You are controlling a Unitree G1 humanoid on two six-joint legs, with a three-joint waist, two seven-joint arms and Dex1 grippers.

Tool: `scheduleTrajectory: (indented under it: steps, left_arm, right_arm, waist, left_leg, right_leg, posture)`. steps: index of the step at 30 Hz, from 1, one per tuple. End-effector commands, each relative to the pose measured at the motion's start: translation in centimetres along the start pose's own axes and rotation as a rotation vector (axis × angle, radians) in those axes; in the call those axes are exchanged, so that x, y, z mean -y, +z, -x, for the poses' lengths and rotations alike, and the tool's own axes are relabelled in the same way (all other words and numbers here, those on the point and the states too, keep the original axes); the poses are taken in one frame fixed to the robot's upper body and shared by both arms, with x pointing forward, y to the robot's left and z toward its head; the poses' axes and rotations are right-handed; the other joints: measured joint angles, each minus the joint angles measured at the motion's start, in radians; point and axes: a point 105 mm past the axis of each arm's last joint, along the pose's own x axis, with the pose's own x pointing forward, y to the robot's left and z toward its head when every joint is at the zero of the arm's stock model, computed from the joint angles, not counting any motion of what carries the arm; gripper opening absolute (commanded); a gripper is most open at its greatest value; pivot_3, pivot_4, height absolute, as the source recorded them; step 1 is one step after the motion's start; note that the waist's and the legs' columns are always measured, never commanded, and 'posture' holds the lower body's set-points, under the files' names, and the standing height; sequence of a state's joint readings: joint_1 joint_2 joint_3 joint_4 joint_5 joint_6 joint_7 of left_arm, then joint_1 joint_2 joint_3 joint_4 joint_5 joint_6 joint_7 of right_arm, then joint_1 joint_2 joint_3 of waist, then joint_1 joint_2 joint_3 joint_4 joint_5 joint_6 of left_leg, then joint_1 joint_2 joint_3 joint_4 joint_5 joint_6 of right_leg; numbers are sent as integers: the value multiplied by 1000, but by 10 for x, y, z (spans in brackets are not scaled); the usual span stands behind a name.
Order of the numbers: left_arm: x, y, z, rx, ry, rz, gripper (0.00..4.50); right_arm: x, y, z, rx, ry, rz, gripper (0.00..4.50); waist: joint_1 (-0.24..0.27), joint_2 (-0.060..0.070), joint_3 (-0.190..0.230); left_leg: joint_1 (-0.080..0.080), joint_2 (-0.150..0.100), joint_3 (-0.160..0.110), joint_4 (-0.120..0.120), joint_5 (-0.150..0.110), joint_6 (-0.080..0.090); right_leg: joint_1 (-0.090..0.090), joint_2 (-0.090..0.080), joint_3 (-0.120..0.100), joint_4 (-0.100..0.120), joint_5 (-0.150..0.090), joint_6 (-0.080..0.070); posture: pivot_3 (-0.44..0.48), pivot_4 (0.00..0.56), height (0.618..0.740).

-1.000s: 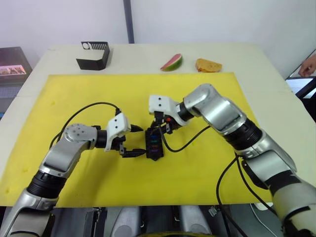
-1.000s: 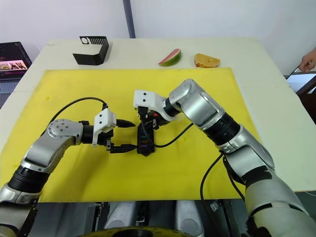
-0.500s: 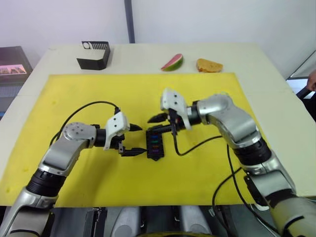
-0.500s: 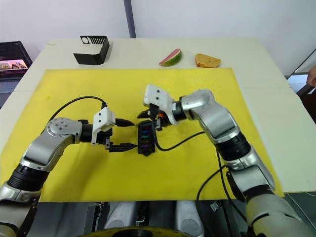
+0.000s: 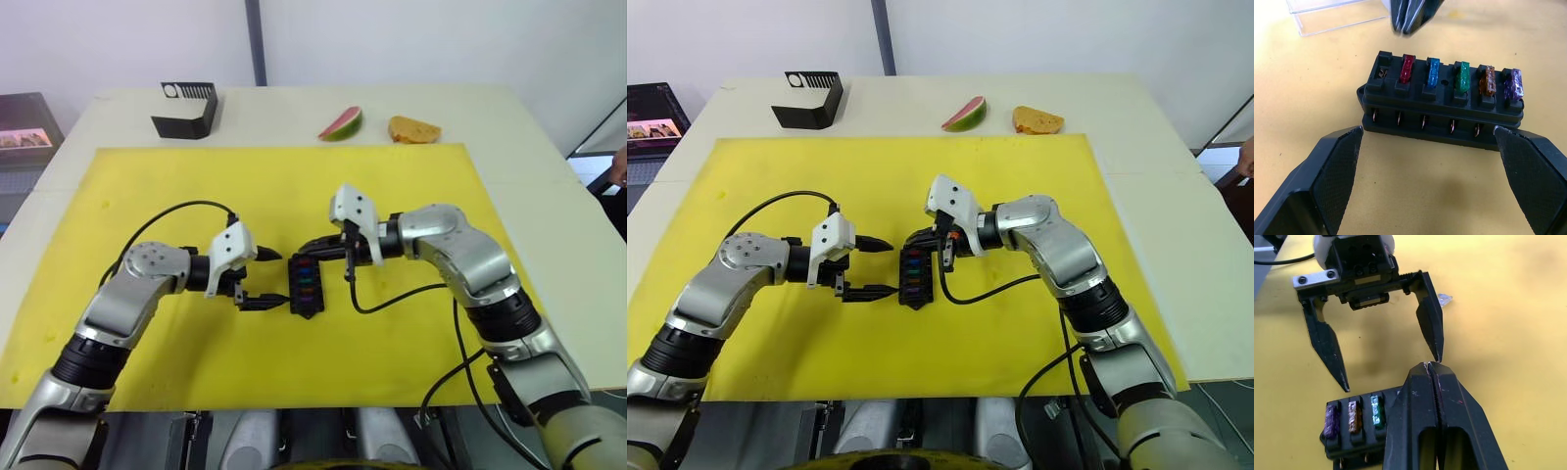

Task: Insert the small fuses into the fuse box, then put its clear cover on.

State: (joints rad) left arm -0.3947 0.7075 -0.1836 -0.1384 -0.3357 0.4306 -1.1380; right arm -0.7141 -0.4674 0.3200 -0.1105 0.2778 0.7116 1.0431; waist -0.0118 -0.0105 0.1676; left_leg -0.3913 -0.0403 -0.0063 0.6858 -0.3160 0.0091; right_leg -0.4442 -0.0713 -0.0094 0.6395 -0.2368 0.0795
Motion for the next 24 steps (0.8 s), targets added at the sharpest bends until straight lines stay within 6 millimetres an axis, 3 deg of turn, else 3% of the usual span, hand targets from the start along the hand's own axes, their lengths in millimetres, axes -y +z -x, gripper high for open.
scheduleTrajectory:
  steps: [1,8,16,21,24]
  left_arm:
    - [-2,10,5,14,10,-38,4500]
    - [-3,13,7,23,14,-39,4500]
    - [-1,16,6,37,10,-51,4500]
    - [1,16,7,35,8,-58,4500]
    - [1,20,11,41,10,-67,4500]
  right_arm:
    - [-3,4,-1,8,15,20,38]
    - [-5,-7,-3,-23,32,1,38]
    - [2,-47,-9,-142,0,-6,38]
    - [0,-38,-7,-111,14,-9,38]
    - [-2,-8,-2,-15,31,-9,38]
  waist:
    - [0,0,0]
    - [0,0,0]
    - [0,0,0]
    - [1,0,0]
    - [1,0,0]
  left_leg:
    - [0,0,0,0,0,0]
    - [0,0,0,0,0,0]
    - [2,0,0,0,0,0]
    - [2,0,0,0,0,0]
    - [2,0,0,0,0,0]
  right_leg:
    - [0,0,0,0,0,0]
    - [0,0,0,0,0,0]
    - [2,0,0,0,0,0]
    - [2,0,0,0,0,0]
    - [2,0,0,0,0,0]
  posture:
    - [0,150,740]
    - [0,150,740]
    - [0,150,740]
    - [0,150,740]
    - [0,150,740]
